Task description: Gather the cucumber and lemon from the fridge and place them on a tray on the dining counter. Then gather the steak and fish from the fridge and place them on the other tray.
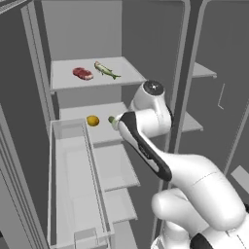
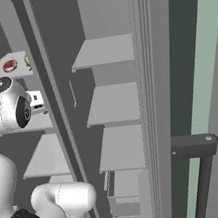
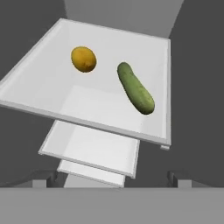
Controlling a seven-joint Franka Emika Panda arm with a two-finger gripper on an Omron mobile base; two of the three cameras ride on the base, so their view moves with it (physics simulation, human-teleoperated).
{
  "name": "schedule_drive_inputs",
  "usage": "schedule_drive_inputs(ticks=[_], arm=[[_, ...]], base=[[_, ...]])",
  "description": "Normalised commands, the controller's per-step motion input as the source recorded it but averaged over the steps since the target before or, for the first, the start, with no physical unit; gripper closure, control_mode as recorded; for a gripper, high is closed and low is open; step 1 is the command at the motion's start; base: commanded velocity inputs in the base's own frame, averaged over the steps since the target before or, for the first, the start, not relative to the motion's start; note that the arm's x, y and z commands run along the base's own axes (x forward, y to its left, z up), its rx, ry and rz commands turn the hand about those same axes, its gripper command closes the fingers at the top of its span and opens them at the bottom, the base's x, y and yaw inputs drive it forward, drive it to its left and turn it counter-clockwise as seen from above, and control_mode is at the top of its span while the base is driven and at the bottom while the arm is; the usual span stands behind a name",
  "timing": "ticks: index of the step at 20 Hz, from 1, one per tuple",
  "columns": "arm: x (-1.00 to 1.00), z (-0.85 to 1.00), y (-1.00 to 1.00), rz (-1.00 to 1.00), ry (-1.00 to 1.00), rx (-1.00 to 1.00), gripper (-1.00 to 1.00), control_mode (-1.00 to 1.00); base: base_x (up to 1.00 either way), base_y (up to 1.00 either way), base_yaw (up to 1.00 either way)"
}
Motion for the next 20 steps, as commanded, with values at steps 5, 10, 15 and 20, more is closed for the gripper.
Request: schedule_drive_inputs(ticks=[5, 10, 15, 20], arm=[[0.33, -0.22, 0.06, 0.04, 0.00, -0.09, -1.00, -1.00], [0.26, -0.16, 0.07, 0.02, -0.02, -0.06, -1.00, -1.00], [0.28, -0.20, 0.00, 0.02, -0.02, -0.03, -1.00, -1.00], [0.34, -0.21, 0.00, 0.01, -0.03, -0.02, -1.00, -1.00]], base=[[0.00, 0.00, 0.00], [0.00, 0.00, 0.00], [0.00, 0.00, 0.00], [0.00, 0.00, 0.00]])
